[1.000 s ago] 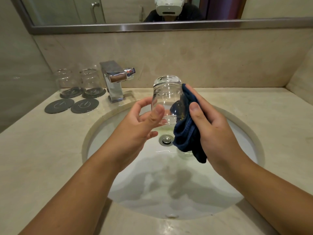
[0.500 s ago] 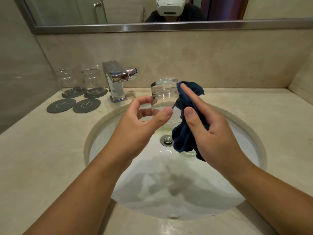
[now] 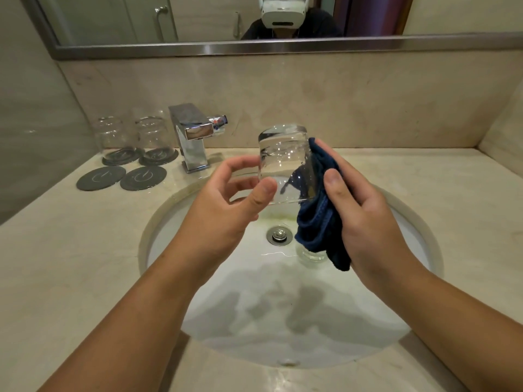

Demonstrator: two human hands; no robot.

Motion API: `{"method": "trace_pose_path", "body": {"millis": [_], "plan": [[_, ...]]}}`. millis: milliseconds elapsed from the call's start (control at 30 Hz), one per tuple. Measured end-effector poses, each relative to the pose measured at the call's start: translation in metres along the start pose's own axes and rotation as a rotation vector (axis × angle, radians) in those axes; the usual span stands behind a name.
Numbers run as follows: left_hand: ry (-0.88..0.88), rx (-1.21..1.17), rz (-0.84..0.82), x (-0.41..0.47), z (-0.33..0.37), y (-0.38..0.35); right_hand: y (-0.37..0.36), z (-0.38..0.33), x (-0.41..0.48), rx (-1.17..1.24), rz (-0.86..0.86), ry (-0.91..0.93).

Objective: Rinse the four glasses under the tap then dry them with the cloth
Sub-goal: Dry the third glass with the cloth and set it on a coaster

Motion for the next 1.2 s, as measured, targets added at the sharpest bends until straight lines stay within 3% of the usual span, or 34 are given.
{"method": "trace_pose_path", "body": {"millis": [200, 533, 667, 833, 1000, 1200], "plan": [[-0.025, 0.049, 0.002, -0.0039, 0.0020, -0.0070, -0.0056, -0.0058, -0.0075, -0.162, -0.044, 0.101], [0.092, -0.096, -0.151, -0.0045, 0.0036, -0.0004, -0.0024, -0.0028, -0.0004, 0.080, -0.037, -0.090], [0.009, 0.028, -0.087, -0.0030, 0.0047, -0.0007, 0.0007, -0.0025, 0.0012, 0.063, -0.001, -0.080], [-0.048, -0.001, -0.018, -0.0021, 0.0013, -0.0012, -0.0001, -0.0040, -0.0010, -0.015, -0.013, 0.005], [-0.020, 0.046, -0.022, -0.0023, 0.0008, -0.0011, -0.0027, -0.0027, -0.0022, -0.097, -0.035, 0.034], [0.018, -0.031, -0.052, -0.0022, -0.0011, -0.0017, -0.0015, -0.0055, -0.0011, -0.013, -0.021, -0.027]]}}
Point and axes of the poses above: each hand's wrist, its own x-axis towards the middle knuckle, its own y-axis out of the back of the hand, z = x × y, the point moved 1 cm from there along x, towards the middle knuckle, and after that the axes turned 3 degrees about z, right-handed, at the moved point
